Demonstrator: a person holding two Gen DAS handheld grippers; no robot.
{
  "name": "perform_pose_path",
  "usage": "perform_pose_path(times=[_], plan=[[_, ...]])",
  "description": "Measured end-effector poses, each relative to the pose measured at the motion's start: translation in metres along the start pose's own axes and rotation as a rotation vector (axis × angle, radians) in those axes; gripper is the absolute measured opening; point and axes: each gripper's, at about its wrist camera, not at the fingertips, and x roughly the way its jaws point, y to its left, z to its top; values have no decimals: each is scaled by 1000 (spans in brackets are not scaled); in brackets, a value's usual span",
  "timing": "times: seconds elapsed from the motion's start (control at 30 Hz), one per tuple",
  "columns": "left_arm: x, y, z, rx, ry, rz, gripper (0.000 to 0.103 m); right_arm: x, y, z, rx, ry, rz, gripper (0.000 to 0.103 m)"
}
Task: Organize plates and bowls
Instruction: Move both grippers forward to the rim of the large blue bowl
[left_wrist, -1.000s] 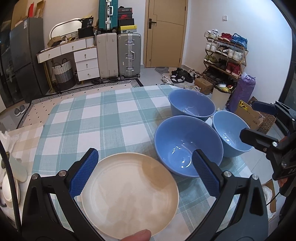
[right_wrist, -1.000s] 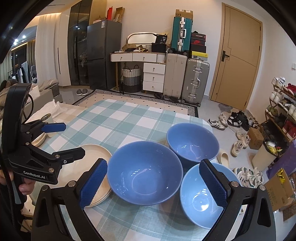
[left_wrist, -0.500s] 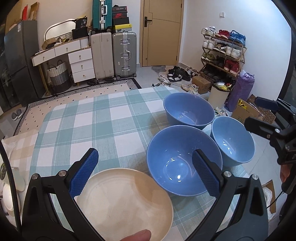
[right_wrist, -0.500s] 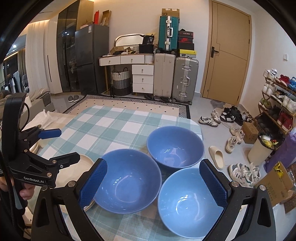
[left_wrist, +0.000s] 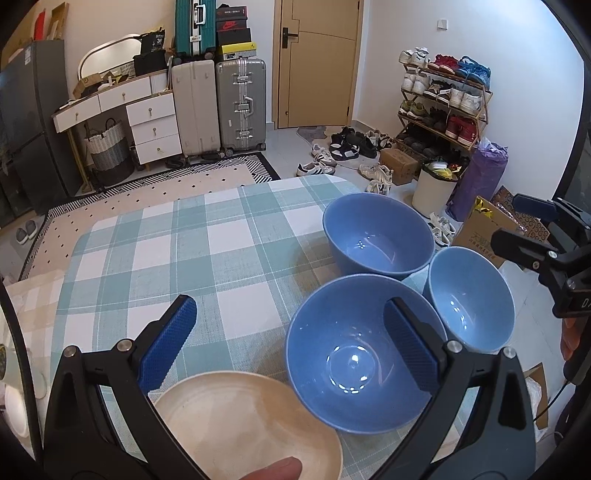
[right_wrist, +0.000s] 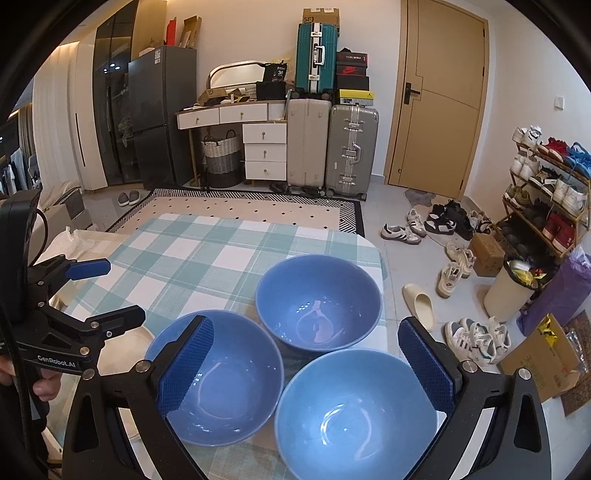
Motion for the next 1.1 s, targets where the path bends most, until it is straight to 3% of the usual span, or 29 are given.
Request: perform_pose_path(times=[0.7, 1.1], plan=[[74, -9, 56, -4, 77, -24, 101, 43, -63, 22, 105, 82, -45, 102], [127, -13, 66, -5, 154, -27, 101, 92, -77, 21, 149, 153, -32, 102]])
